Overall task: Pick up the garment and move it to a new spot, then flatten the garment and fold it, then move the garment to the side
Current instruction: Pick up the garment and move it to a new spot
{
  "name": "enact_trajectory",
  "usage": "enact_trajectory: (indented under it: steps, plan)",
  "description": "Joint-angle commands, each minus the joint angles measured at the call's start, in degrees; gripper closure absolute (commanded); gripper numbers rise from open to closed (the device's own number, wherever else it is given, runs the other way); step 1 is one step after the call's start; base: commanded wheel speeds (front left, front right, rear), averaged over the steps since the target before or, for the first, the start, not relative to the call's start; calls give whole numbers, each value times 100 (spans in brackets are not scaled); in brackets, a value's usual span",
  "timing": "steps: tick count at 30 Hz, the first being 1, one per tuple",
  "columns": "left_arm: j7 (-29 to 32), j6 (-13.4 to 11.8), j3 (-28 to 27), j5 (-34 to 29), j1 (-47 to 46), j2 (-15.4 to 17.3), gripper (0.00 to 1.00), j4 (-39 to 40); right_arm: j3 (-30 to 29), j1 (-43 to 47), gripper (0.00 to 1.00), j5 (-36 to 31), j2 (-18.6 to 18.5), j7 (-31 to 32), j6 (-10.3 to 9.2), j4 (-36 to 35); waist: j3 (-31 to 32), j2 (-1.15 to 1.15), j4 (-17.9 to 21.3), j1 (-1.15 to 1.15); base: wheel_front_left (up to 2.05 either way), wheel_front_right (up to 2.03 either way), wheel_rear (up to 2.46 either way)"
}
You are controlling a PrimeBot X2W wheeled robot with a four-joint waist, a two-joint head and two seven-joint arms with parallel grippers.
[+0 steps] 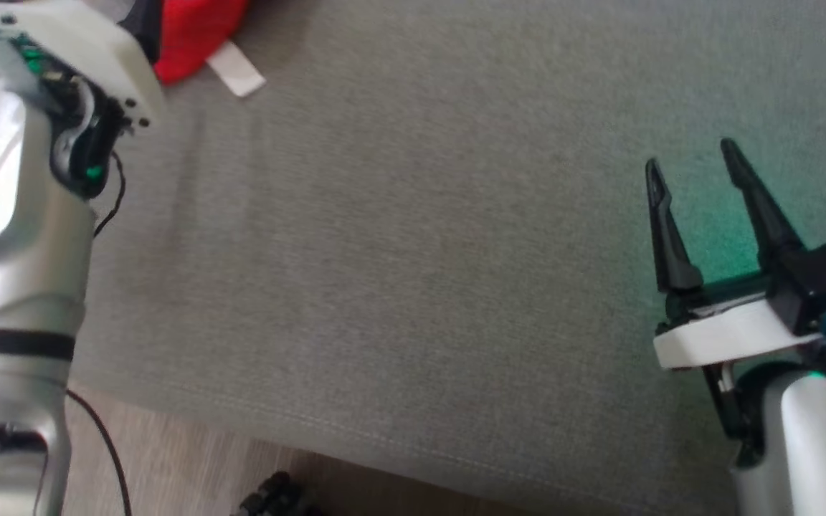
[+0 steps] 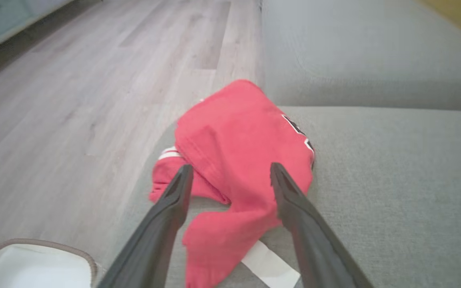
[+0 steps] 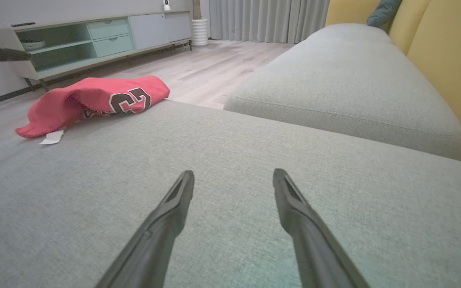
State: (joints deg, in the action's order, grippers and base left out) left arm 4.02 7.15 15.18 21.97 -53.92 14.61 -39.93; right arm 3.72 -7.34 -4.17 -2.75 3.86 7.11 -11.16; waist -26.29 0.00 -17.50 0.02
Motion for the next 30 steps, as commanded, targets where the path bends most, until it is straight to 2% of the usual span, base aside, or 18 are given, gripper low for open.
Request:
enact_trajectory:
  steps: [1,7,14,15,16,17,18,24,30]
  plan:
    - [12,29,25,113,-300,284,0,-34,171,-143,0,-73,-13,77,37,-353,-432,0,274,-2,0,0,0]
    - [-72,32,565,632,-695,284,0,-614,171,-173,0,-182,-13,203,37,-684,-812,0,365,-2,0,0,0]
    - [-450,33,639,700,-949,351,0,-1517,205,-225,0,-132,-13,165,37,-722,-943,0,476,-2,0,0,0]
    - [-497,33,664,714,-974,351,36,-1599,203,-232,0,-121,-13,152,37,-714,-945,0,488,-2,0,0,0]
    - [-573,33,689,712,-1005,362,61,-1672,198,-242,0,-112,-13,135,37,-701,-943,0,497,-2,0,0,0]
    - [-682,33,709,704,-1035,374,84,-1731,192,-251,0,-98,-13,111,37,-685,-930,0,505,-2,0,0,0]
    - [-794,33,726,698,-1064,383,100,-1784,190,-259,0,-82,-13,83,37,-660,-904,0,511,-2,0,0,0]
    - [-1469,34,1001,440,-1234,510,100,-1979,231,-307,0,117,-13,-157,37,-360,-516,0,570,-2,0,0,0]
    - [-1781,34,1314,129,-1459,651,100,-1885,296,-288,0,463,-13,-489,37,152,273,0,753,-2,0,0,0]
